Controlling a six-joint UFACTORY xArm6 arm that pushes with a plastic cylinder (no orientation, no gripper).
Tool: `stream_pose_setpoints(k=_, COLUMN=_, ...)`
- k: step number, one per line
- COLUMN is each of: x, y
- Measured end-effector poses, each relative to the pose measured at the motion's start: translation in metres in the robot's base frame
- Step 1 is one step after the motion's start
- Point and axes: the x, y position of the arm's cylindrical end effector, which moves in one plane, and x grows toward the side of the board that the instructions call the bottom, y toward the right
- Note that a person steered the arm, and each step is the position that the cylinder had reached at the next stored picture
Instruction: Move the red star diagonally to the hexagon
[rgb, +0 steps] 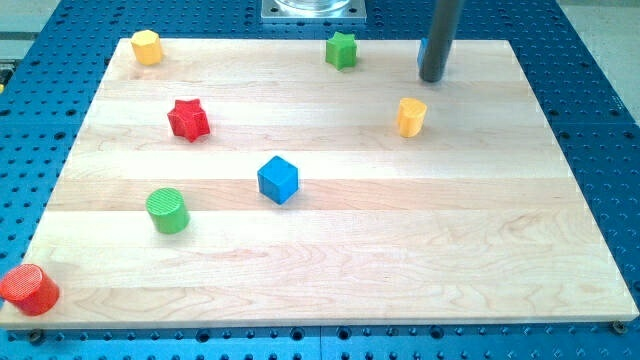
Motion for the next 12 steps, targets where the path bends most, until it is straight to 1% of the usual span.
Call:
stream_pose_setpoints(k=1, x=-0.013, y=0.000)
stream_pose_setpoints(k=2, x=-0.014, y=-0.029)
stream_pose_setpoints(k=3, x=-0.036, y=-0.016)
stream_pose_setpoints(k=4, x=-0.049, y=0.030)
stream_pose_setpoints(k=7, x=-0.053, y=0.030)
stream_pose_setpoints(k=8, x=-0.049, y=0.022)
stream_pose_setpoints(k=9, x=-0.014, y=-0.043)
stream_pose_setpoints(k=10, x=0.011, y=-0.095)
stream_pose_setpoints(k=11, x=0.017, y=-0.123)
stream_pose_setpoints(k=12, x=0.044, y=-0.167)
